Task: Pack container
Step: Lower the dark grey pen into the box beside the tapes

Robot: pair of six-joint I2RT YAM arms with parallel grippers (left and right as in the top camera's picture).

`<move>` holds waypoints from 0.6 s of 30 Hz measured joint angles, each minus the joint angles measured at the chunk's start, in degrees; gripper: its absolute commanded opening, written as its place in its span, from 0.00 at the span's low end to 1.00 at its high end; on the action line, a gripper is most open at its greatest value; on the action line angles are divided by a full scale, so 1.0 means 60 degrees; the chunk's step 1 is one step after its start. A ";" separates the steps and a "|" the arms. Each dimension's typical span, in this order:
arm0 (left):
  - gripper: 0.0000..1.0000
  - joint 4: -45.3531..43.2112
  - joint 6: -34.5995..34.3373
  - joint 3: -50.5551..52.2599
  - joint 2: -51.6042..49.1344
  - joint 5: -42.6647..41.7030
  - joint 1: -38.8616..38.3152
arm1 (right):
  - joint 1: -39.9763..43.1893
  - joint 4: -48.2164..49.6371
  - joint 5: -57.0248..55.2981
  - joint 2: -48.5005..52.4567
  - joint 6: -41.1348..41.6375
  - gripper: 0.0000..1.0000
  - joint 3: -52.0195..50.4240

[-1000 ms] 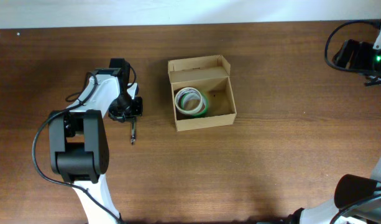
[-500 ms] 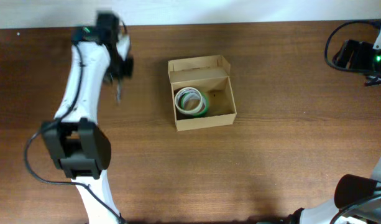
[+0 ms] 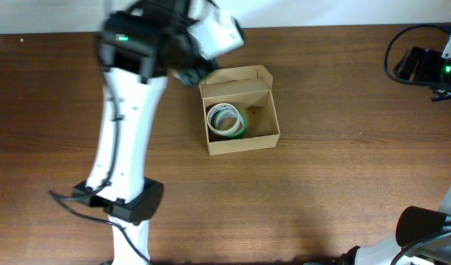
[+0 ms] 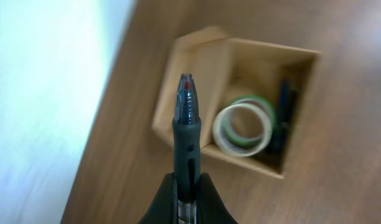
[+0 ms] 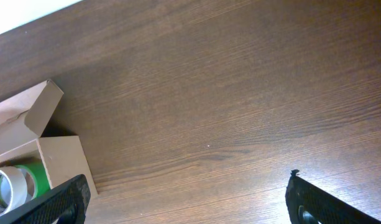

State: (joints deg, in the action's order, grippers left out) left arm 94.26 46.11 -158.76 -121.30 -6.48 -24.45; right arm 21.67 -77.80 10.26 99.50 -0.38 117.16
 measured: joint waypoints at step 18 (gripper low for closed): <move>0.02 -0.1402 0.0820 0.4248 -0.1628 -0.0066 -0.1978 | 0.0000 0.0004 0.0000 0.0000 -0.0004 0.99 0.0000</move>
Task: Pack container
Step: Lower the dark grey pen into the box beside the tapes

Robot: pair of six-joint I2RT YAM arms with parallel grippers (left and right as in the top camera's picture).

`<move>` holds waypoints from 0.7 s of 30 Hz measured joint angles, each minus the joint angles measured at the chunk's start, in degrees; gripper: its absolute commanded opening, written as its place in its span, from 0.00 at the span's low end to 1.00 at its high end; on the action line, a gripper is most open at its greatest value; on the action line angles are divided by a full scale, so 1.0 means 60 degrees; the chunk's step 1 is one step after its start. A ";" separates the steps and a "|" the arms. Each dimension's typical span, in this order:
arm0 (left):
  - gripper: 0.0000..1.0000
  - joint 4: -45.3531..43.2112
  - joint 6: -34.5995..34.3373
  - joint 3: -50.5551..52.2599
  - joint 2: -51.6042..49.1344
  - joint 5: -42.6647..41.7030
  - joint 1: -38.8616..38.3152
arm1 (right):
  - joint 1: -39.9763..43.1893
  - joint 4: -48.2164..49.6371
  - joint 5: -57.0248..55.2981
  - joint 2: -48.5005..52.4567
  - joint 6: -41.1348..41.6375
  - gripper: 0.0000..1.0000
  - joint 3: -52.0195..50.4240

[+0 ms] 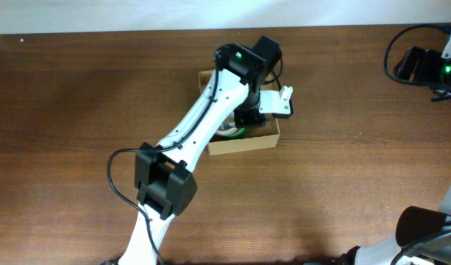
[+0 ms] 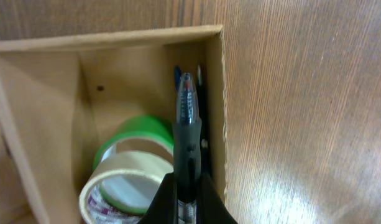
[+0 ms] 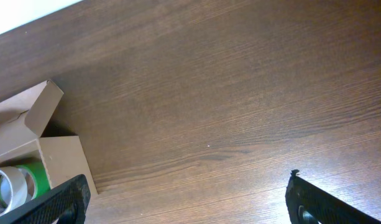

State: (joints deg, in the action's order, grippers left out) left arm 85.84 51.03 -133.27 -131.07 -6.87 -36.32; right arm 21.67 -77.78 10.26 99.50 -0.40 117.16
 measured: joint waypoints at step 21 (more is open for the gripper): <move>0.05 -0.1282 -0.0951 0.1198 0.0000 -0.0066 -0.0073 | 0.0000 0.0000 0.0000 0.0000 -0.0004 0.99 0.0000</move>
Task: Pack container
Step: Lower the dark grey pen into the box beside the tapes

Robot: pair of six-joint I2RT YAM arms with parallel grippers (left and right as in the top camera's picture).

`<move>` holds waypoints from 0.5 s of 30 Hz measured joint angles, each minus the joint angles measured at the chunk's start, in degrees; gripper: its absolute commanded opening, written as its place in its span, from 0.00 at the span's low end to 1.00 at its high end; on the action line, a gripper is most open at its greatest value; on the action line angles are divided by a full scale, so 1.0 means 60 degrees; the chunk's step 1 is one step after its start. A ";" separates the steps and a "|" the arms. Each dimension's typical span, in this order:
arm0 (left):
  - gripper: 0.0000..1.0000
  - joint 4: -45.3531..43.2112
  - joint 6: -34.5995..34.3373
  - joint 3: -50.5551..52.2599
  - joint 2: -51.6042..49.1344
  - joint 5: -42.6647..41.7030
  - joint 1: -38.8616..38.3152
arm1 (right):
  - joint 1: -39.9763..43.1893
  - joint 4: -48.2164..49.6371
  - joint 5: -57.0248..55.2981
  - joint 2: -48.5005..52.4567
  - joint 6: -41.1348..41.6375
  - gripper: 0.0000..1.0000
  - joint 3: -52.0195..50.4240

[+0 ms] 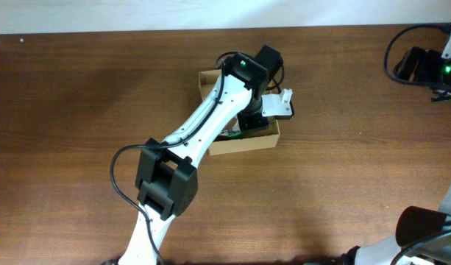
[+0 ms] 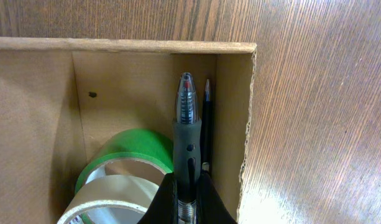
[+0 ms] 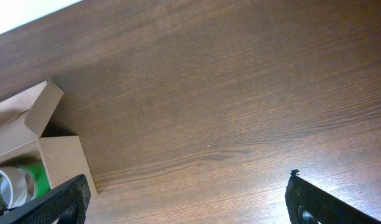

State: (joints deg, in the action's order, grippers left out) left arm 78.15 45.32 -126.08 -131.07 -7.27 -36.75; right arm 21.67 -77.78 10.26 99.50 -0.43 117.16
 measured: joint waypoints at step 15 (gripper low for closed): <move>0.38 0.0233 -0.0364 0.0004 0.0000 0.0339 0.0000 | 0.0000 0.0000 0.0000 0.0000 0.0004 0.99 0.0000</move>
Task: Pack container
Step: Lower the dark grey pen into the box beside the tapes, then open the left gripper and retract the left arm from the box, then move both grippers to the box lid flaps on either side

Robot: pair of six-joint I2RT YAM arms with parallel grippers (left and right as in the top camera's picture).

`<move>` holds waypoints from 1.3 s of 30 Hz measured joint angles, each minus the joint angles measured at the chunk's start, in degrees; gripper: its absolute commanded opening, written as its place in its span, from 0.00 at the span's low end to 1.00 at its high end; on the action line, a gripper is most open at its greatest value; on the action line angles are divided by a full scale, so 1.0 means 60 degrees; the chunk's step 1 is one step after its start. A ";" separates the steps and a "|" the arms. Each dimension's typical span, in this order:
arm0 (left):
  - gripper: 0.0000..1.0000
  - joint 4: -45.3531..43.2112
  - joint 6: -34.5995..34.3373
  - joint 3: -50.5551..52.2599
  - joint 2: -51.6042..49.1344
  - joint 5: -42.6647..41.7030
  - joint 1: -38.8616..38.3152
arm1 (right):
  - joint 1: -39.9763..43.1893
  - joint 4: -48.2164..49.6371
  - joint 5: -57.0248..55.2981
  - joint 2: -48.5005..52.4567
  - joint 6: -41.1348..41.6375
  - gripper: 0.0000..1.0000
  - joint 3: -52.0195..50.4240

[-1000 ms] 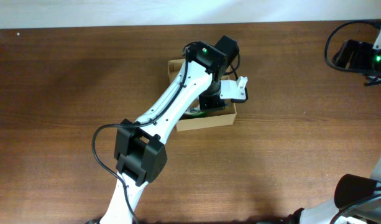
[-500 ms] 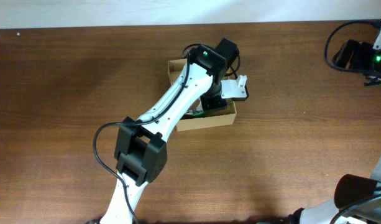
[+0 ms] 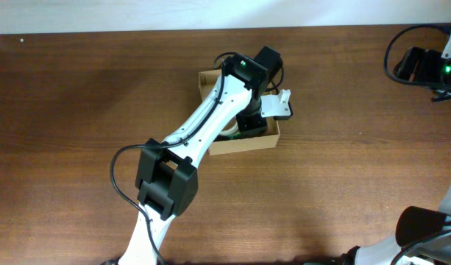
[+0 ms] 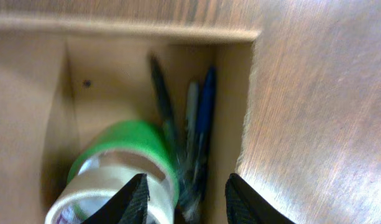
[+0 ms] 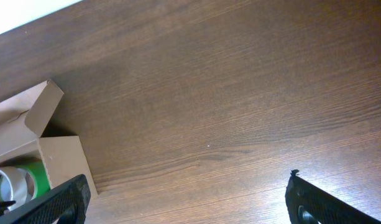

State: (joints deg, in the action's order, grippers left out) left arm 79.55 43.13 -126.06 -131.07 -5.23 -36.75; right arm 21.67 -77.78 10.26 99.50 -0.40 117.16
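The open cardboard box point(image 3: 243, 145) sits mid-table with my left arm reaching over its right half. In the left wrist view my left gripper point(image 4: 187, 204) hangs open above the box's inside wall point(image 4: 235, 112). Nothing is between its fingers point(image 4: 138, 200). Below it lie a green tape roll point(image 4: 133, 140) and a pale tape roll point(image 4: 91, 196). Three blurred pens lie along the right wall: a dark tilted one point(image 4: 161, 102), a grey one point(image 4: 191, 106) and a blue one point(image 4: 206, 106). My right gripper point(image 5: 190, 208) is open over bare table.
The box's raised flap point(image 5: 44, 106) and a corner of the box point(image 5: 59, 155) show at the left of the right wrist view. The right arm's base and cables point(image 3: 424, 62) sit at the far right of the brown table point(image 3: 357, 169).
My left gripper was shut on a dark pen held over the box's right side. It is now open, and the pen lies blurred in the box with the other pens. The right arm is unchanged.
My left gripper first held the pen beyond the box's far-left corner. It then stood over the box's right side beside the tape rolls, later closer to the right wall. Now the pen is let go inside the box. The right arm stayed still throughout.
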 measured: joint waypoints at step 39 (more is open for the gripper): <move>0.02 -0.4798 -0.6539 0.3158 0.1286 -0.4543 0.7140 | -0.0554 0.0940 0.5836 0.5763 0.0466 0.04 -0.0018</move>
State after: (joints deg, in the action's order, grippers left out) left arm 50.76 3.90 -107.11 -123.35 -32.49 6.09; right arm 18.35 -72.14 45.28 134.08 2.39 117.05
